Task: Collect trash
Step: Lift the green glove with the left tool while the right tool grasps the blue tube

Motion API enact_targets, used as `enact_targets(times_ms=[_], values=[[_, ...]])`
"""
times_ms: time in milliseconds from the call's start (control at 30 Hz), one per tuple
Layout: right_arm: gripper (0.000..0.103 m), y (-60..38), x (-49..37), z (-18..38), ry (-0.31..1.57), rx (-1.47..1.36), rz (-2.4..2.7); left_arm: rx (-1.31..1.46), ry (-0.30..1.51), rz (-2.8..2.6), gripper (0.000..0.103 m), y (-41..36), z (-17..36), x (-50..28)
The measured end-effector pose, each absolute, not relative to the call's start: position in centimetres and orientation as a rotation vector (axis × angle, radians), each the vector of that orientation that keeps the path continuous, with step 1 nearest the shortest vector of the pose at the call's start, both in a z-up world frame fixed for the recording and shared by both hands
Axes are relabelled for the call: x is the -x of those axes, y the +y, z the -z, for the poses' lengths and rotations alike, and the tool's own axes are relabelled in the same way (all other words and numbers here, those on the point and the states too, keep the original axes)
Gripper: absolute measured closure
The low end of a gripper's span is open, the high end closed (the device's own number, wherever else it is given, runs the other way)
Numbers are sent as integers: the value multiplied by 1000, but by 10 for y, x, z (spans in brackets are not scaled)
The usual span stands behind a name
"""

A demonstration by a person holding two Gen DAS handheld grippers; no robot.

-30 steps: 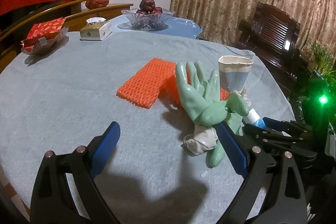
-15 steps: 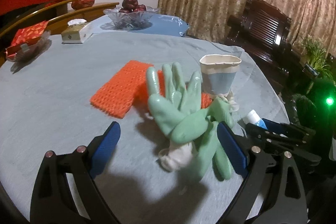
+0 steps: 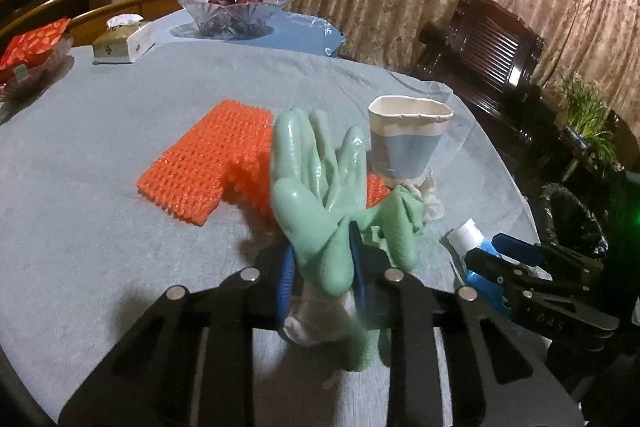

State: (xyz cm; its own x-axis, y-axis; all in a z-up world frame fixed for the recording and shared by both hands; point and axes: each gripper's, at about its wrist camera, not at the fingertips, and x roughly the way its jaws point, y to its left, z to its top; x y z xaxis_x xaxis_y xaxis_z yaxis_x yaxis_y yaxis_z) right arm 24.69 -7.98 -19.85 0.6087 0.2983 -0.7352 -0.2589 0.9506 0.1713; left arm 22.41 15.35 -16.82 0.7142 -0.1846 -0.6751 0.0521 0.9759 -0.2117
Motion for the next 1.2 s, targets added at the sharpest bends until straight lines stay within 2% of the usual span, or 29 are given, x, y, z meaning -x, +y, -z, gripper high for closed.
enact_targets(times_ms=[433,567,667,933,1000,1067,1133,1200], values=[[49,-94,-239,194,865,-78,-314,231,815,155,79,162,160,-191],[49,-92,-236,194,867,-59,-317,211,805,141,80,159,157,-179],[49,-93,-234,195,875,-55,-307,218,784,137,86,158,153,-173],[48,-93,-230,193,871,-55,-308,213,794,124,88,162,153,-174],[48,-93,-230,194,874,-56,-308,220,824,121,83,164,158,-175],[48,-92,-229,194,873,-54,-310,232,820,102,65,168,157,-172],[48,-93,-229,194,873,-53,-310,222,799,89,55,169,153,-166],[48,-92,-228,193,871,-55,-311,209,790,92,54,168,150,-164]])
